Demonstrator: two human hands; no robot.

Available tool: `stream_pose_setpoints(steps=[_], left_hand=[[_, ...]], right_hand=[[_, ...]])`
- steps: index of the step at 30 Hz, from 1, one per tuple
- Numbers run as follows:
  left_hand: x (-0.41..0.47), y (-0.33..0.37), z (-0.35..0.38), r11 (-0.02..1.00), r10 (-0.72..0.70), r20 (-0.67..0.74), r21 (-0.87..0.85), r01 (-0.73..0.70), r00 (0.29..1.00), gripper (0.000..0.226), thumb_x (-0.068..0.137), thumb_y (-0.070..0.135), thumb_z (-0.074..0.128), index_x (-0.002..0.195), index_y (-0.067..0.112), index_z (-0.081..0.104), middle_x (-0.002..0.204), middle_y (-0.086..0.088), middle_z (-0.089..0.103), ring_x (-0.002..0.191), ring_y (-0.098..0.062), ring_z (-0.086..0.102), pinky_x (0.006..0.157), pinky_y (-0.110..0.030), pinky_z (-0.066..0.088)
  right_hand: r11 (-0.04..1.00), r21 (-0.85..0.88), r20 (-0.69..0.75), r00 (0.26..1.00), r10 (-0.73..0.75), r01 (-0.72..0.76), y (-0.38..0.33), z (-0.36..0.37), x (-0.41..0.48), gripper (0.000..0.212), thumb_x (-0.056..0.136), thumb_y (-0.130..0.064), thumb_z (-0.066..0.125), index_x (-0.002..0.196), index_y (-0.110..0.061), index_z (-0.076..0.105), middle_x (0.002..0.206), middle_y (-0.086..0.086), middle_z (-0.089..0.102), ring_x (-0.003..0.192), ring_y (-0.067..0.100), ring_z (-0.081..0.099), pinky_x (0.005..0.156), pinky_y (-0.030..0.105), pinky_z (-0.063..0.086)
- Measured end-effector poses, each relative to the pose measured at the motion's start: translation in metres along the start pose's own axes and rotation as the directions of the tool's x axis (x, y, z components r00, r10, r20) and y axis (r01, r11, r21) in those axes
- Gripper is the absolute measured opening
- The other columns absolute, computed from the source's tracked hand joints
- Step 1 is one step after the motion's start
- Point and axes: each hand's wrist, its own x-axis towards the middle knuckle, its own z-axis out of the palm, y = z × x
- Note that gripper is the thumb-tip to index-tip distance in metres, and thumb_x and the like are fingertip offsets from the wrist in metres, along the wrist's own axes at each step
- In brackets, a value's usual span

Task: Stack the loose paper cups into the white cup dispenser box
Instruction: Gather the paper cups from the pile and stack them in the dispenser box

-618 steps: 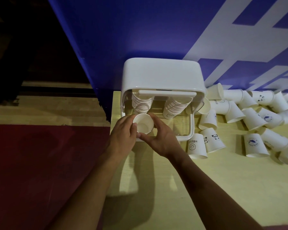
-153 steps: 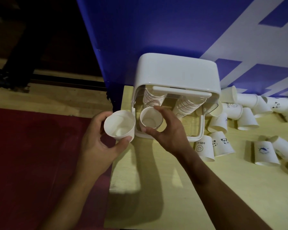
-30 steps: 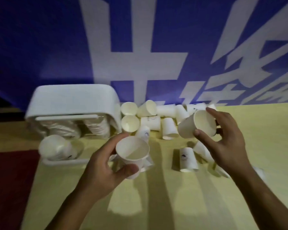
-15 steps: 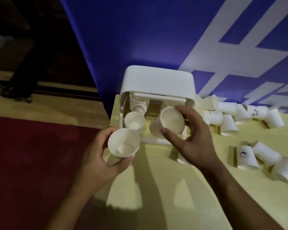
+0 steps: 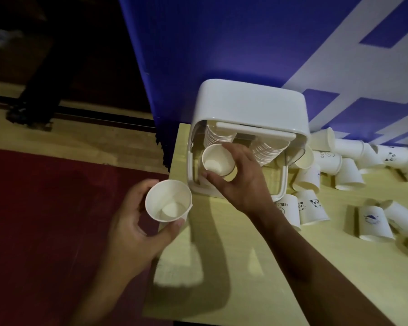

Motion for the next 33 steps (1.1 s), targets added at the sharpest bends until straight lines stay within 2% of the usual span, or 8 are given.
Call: stream_pose_setpoints(steps=[4, 8, 12, 16, 19, 22, 29, 33], left_hand=[[0.011, 0.004, 0.005, 1.000, 0.002, -0.007, -0.020, -0.002, 1.000, 0.067, 0.068, 0.043, 0.085, 0.128, 0.041, 0.056, 0.127, 0.014, 0.066, 0.117, -0.015, 0.066, 0.090, -0.027, 0.056], [0.026, 0.006, 0.011, 0.997, -0.005, -0.002, -0.075, 0.004, 1.000, 0.068, 0.069, 0.041, 0.088, 0.129, 0.039, 0.057, 0.130, 0.005, 0.066, 0.118, -0.025, 0.066, 0.092, -0.047, 0.059], [0.040, 0.005, 0.018, 0.997, -0.021, -0.002, -0.070, 0.021, 1.000, 0.076, 0.069, 0.046, 0.089, 0.136, 0.037, 0.056, 0.136, 0.003, 0.064, 0.124, -0.026, 0.064, 0.097, -0.054, 0.057], [0.057, 0.019, 0.028, 0.997, 0.009, 0.029, -0.082, -0.007, 1.000, 0.074, 0.070, 0.040, 0.090, 0.135, 0.040, 0.056, 0.136, 0.007, 0.065, 0.124, -0.021, 0.064, 0.097, -0.043, 0.058], [0.072, 0.031, 0.043, 0.997, 0.062, 0.057, -0.051, -0.060, 0.996, 0.072, 0.072, 0.035, 0.090, 0.136, 0.040, 0.055, 0.132, 0.019, 0.064, 0.121, -0.013, 0.064, 0.093, -0.030, 0.056], [0.086, 0.036, 0.057, 0.994, 0.106, 0.118, 0.002, -0.107, 0.987, 0.074, 0.073, 0.047, 0.084, 0.139, 0.027, 0.055, 0.132, 0.015, 0.063, 0.121, -0.013, 0.063, 0.091, -0.024, 0.053], [0.099, 0.018, 0.070, 0.994, 0.088, 0.200, 0.052, -0.100, 0.976, 0.074, 0.073, 0.050, 0.083, 0.139, 0.030, 0.055, 0.131, 0.010, 0.065, 0.121, -0.016, 0.063, 0.095, -0.038, 0.056], [0.097, 0.005, 0.074, 0.992, 0.042, 0.193, 0.108, -0.064, 0.980, 0.073, 0.074, 0.046, 0.086, 0.140, 0.032, 0.056, 0.132, 0.012, 0.063, 0.121, -0.008, 0.060, 0.097, -0.030, 0.053]], right_hand=[[0.999, -0.019, 0.043, 0.998, 0.046, -0.045, 0.010, 0.014, 0.002, 0.079, 0.077, -0.053, 0.084, 0.142, -0.016, 0.055, 0.136, 0.004, 0.061, 0.119, 0.023, 0.060, 0.096, 0.043, 0.054], [0.996, 0.020, 0.038, 0.996, 0.087, -0.088, 0.011, 0.019, 0.004, 0.079, 0.076, -0.056, 0.083, 0.141, -0.019, 0.056, 0.134, 0.000, 0.061, 0.116, 0.018, 0.060, 0.095, 0.042, 0.054], [0.992, 0.059, 0.068, 0.992, 0.103, -0.107, 0.008, 0.013, 0.001, 0.077, 0.079, -0.063, 0.073, 0.141, -0.019, 0.058, 0.136, -0.001, 0.062, 0.123, 0.016, 0.058, 0.100, 0.040, 0.052], [0.975, 0.202, -0.085, 0.990, 0.111, -0.092, -0.007, -0.016, -0.011, 0.044, 0.098, -0.042, 0.066, 0.136, -0.017, 0.065, 0.132, -0.007, 0.065, 0.125, 0.007, 0.058, 0.104, 0.038, 0.050], [0.934, 0.343, -0.038, 0.992, 0.119, -0.099, -0.024, -0.036, -0.013, 0.051, 0.100, -0.042, 0.063, 0.145, -0.020, 0.057, 0.137, -0.011, 0.065, 0.130, 0.011, 0.059, 0.106, 0.038, 0.050], [0.932, 0.354, 0.000, 0.996, 0.086, -0.081, -0.029, -0.044, -0.009, 0.053, 0.100, -0.033, 0.067, 0.149, -0.022, 0.052, 0.135, -0.015, 0.065, 0.129, 0.012, 0.060, 0.107, 0.039, 0.050], [0.943, 0.324, 0.019, 0.997, 0.069, -0.071, -0.010, -0.036, -0.005, 0.046, 0.101, -0.025, 0.067, 0.145, -0.019, 0.057, 0.140, -0.016, 0.062, 0.131, 0.006, 0.056, 0.109, 0.034, 0.048], [0.965, 0.254, 0.029, 0.997, 0.066, -0.071, 0.005, -0.020, -0.006, 0.043, 0.101, -0.028, 0.066, 0.143, -0.023, 0.057, 0.142, -0.018, 0.060, 0.134, 0.000, 0.052, 0.110, 0.026, 0.043]])
